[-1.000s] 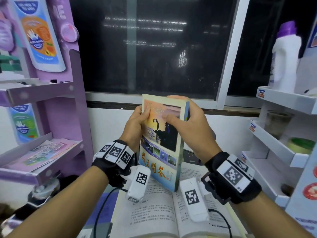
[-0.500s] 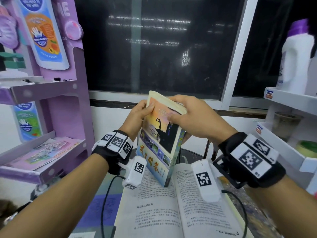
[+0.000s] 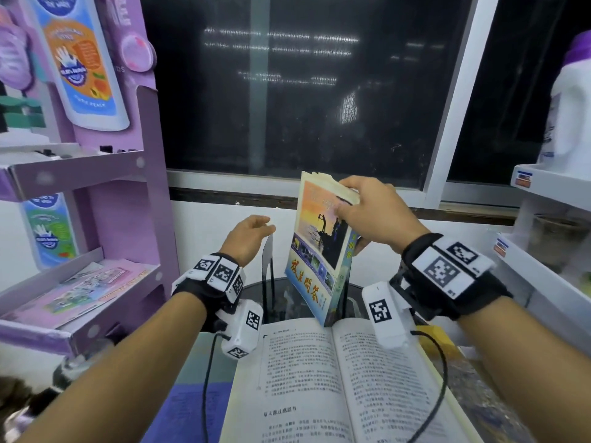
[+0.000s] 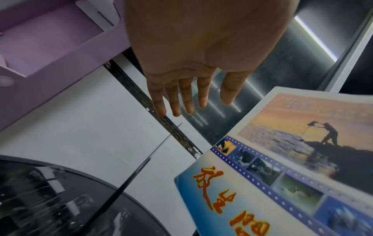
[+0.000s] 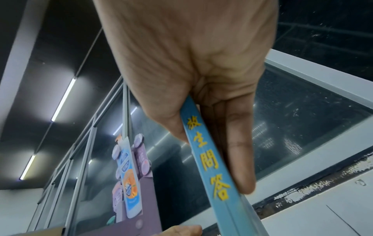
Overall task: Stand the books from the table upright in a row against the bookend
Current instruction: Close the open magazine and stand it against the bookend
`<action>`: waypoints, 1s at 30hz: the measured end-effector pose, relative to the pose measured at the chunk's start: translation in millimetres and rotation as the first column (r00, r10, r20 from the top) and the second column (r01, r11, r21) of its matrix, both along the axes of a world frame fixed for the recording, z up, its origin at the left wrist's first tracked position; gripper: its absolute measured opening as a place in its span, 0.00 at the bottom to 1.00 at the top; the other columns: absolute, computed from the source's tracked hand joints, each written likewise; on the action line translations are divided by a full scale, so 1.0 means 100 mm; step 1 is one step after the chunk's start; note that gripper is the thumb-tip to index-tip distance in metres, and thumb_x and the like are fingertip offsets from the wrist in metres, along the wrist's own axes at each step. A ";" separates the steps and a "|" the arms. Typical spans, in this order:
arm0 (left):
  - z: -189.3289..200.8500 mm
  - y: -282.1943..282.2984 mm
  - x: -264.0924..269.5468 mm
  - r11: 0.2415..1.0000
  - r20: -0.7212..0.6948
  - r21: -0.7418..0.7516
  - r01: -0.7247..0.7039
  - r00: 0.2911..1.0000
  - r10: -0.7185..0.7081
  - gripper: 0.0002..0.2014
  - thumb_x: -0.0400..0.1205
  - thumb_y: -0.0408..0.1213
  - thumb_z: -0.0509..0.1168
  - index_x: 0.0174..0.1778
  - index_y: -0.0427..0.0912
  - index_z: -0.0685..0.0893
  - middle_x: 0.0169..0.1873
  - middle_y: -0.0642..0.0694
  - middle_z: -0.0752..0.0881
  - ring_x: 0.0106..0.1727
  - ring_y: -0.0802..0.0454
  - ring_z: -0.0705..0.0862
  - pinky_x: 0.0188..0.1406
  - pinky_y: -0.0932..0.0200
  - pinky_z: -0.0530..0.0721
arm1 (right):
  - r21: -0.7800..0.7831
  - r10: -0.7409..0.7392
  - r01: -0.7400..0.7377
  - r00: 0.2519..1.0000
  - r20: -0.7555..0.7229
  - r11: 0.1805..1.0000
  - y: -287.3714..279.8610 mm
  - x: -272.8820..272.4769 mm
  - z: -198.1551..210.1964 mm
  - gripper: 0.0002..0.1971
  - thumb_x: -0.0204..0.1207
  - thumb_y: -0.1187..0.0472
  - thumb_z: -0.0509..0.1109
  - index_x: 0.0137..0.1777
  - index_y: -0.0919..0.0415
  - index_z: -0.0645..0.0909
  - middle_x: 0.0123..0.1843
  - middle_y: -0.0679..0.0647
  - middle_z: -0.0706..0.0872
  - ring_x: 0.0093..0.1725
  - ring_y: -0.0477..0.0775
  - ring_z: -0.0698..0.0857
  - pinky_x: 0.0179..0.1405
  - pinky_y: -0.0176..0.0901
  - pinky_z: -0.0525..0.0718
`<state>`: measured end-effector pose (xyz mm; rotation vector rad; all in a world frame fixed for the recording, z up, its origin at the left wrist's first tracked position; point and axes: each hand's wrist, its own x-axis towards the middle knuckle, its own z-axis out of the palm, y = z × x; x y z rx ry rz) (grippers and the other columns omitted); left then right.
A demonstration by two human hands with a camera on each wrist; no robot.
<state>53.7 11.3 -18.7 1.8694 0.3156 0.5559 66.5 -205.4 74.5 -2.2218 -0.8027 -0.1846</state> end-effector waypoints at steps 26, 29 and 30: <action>-0.47 0.26 0.19 0.965 0.051 -0.226 0.134 0.991 -0.126 0.15 0.86 0.35 0.61 0.69 0.45 0.81 0.49 0.46 0.87 0.42 0.53 0.87 0.30 0.58 0.86 | -0.158 -0.092 0.073 0.989 -0.113 0.985 1.25 0.89 -0.96 0.21 0.80 0.57 0.63 0.73 0.58 0.72 0.62 0.64 0.82 0.51 0.71 0.87 0.49 0.64 0.88; -0.48 0.28 0.18 0.959 0.062 -0.229 0.164 0.986 -0.154 0.16 0.86 0.37 0.60 0.70 0.45 0.80 0.54 0.43 0.87 0.45 0.52 0.87 0.31 0.59 0.86 | -0.177 -0.047 0.023 0.990 -0.135 0.984 1.29 0.87 -0.97 0.19 0.81 0.50 0.62 0.66 0.59 0.74 0.59 0.65 0.83 0.49 0.70 0.87 0.47 0.63 0.88; -0.48 0.29 0.18 0.956 0.062 -0.233 0.180 0.983 -0.170 0.16 0.87 0.38 0.59 0.71 0.45 0.80 0.57 0.41 0.86 0.47 0.51 0.87 0.31 0.60 0.86 | -0.184 -0.033 0.005 0.988 -0.152 0.983 1.30 0.86 -0.96 0.19 0.81 0.49 0.62 0.66 0.60 0.74 0.59 0.65 0.83 0.48 0.69 0.88 0.46 0.62 0.89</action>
